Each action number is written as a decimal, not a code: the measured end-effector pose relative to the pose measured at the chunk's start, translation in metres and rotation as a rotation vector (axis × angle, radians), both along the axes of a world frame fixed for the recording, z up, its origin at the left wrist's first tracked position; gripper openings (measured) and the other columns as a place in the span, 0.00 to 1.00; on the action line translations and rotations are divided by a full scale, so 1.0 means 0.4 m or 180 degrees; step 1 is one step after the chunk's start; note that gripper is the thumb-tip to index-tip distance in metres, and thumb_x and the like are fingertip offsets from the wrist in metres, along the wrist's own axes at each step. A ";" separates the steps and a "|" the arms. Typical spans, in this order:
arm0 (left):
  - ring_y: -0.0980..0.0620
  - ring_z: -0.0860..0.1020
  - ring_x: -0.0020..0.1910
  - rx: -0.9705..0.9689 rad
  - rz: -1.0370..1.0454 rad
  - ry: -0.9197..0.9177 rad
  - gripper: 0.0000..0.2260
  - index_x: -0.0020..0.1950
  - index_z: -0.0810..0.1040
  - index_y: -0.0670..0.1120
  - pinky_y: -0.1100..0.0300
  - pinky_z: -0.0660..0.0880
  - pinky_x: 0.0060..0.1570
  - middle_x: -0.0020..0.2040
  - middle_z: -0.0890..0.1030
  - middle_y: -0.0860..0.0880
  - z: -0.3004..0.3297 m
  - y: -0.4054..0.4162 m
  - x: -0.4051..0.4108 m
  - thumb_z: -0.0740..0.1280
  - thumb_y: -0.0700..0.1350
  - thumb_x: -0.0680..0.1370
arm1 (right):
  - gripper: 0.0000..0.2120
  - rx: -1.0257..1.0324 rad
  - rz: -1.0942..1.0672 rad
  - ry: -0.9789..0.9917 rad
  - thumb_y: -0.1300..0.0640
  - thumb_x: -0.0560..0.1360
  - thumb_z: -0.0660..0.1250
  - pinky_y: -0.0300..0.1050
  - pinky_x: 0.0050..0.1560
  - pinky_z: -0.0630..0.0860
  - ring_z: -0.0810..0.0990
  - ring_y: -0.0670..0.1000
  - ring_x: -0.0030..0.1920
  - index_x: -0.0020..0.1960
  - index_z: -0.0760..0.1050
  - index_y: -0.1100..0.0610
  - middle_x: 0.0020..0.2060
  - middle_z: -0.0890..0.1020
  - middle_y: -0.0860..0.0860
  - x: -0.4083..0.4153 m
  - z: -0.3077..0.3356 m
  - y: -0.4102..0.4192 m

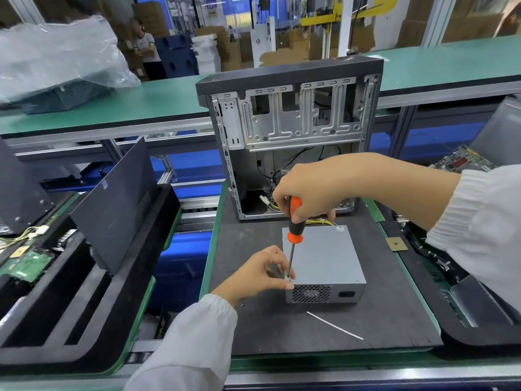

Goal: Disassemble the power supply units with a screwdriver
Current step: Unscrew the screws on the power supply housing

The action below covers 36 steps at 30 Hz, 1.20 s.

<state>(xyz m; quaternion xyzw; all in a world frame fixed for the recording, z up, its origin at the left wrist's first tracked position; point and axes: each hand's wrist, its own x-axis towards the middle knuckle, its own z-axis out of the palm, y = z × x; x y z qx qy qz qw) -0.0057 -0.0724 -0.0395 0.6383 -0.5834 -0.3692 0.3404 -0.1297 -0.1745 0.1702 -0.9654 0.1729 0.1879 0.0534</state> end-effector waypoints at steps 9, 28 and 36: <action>0.57 0.74 0.42 -0.0137 0.0194 -0.0053 0.05 0.43 0.84 0.41 0.66 0.73 0.45 0.42 0.73 0.52 -0.012 -0.003 -0.005 0.76 0.41 0.71 | 0.03 0.0018 0.0009 -0.0142 0.56 0.78 0.64 0.38 0.29 0.74 0.77 0.42 0.19 0.51 0.75 0.54 0.49 0.77 0.54 -0.005 0.029 -0.002; 0.55 0.72 0.38 0.0110 0.1235 -0.0853 0.04 0.40 0.81 0.40 0.67 0.69 0.43 0.40 0.75 0.48 -0.124 0.121 0.125 0.75 0.39 0.73 | 0.03 0.0087 0.0199 0.0067 0.57 0.78 0.64 0.43 0.36 0.80 0.76 0.44 0.20 0.51 0.73 0.55 0.40 0.77 0.53 0.028 -0.001 0.013; 0.57 0.71 0.41 0.0264 0.1101 -0.0893 0.03 0.41 0.83 0.47 0.72 0.67 0.44 0.42 0.71 0.52 -0.154 0.132 0.134 0.74 0.40 0.74 | 0.05 0.0075 0.0331 -0.0111 0.52 0.78 0.65 0.42 0.36 0.77 0.82 0.53 0.35 0.51 0.73 0.52 0.39 0.75 0.48 0.046 -0.019 0.020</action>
